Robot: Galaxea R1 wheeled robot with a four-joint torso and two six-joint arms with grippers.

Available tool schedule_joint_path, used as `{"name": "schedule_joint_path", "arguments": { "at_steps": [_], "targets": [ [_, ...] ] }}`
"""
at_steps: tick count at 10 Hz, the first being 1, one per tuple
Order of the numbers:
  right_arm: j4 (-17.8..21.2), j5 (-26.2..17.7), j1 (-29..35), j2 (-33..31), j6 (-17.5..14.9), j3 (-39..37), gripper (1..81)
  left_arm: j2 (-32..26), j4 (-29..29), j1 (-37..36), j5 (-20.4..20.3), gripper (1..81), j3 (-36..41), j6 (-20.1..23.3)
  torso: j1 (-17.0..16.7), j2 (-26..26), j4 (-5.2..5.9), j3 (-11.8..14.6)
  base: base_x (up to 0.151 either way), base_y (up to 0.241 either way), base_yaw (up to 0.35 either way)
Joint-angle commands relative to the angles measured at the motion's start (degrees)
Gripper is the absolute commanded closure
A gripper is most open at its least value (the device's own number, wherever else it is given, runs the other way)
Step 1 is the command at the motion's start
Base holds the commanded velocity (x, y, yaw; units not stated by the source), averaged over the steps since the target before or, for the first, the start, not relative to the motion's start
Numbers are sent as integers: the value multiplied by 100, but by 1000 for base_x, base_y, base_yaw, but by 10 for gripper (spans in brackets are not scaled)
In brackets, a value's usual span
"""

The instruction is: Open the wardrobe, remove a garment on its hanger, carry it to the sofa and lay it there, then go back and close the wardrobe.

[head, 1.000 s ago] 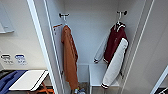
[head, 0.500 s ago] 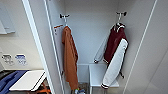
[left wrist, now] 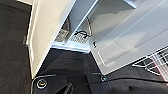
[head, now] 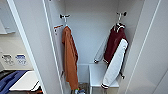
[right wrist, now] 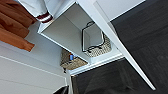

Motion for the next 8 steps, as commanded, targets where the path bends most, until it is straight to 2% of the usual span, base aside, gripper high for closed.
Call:
{"name": "schedule_joint_path", "arguments": {
  "at_steps": [1, 2, 8],
  "targets": [
    [-252, -511, -499, 811, 372, -1014, 10, 837, -268, -28, 705, 10, -1126, -162, 0, 0, 0, -2, 0, 0, 0],
    [-445, -677, -561, 1067, 363, -1208, 10, 1135, -294, -38, 961, 10, -1460, -162, 0, 0, 0, 0, 0, 0, 0],
    [-939, -1935, -807, 2517, 363, -2350, 10, 2718, -303, -46, 1700, 10, -3490, -162, -6, -4, 0, 2, 0, 0, 0]
  ]
}}
